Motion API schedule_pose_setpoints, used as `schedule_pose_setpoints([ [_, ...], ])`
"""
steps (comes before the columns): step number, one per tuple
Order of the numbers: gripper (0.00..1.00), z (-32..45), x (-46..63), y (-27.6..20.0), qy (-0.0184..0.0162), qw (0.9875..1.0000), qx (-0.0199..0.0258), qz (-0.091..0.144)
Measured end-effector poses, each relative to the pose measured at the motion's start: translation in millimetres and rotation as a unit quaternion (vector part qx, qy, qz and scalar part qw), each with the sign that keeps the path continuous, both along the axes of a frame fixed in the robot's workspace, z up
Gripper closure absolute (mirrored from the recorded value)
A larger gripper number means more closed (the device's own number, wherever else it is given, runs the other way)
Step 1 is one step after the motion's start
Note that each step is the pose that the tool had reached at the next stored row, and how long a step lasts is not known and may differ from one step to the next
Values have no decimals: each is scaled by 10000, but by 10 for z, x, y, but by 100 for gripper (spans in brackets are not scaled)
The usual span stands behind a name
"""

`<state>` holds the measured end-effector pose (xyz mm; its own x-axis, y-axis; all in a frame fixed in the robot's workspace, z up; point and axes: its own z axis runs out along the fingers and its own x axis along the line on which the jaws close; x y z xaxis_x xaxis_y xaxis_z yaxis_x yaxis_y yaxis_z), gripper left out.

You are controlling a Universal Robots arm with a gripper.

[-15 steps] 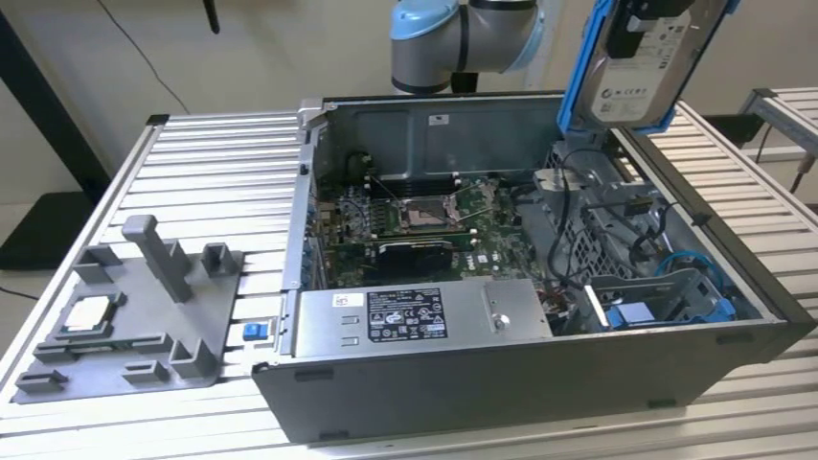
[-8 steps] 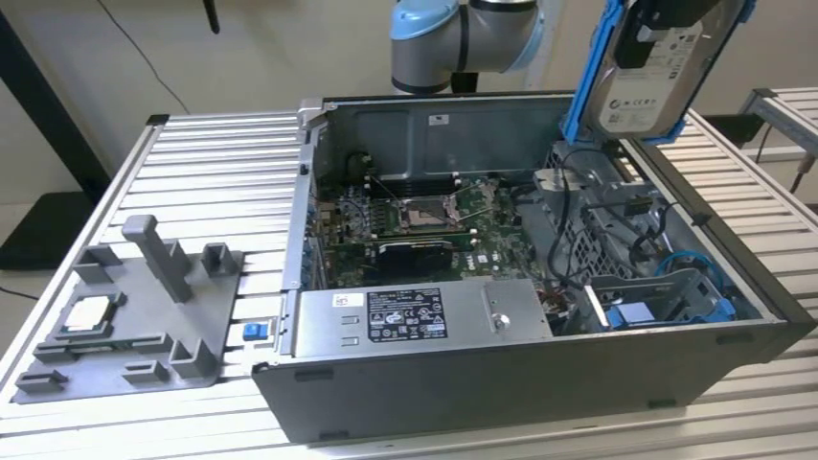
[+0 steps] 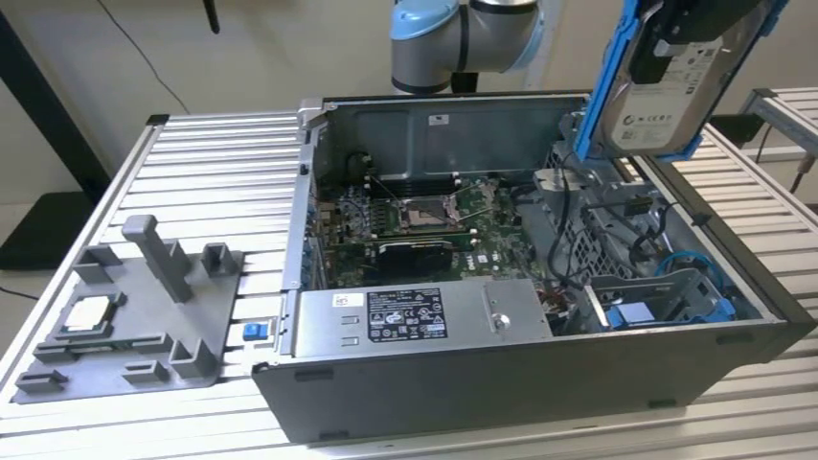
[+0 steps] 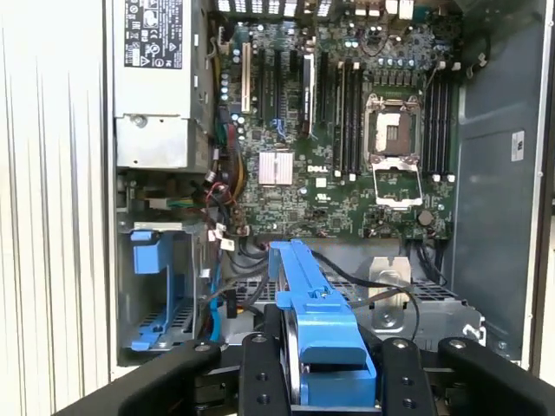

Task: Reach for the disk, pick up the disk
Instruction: 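Pick up the disk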

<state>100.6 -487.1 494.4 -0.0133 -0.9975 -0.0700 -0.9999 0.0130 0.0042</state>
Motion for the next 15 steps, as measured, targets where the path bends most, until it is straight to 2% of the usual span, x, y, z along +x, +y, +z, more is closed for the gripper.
schedule_pose_setpoints([
  [15,100,-51,0,-500,0,10000,0,0],
])
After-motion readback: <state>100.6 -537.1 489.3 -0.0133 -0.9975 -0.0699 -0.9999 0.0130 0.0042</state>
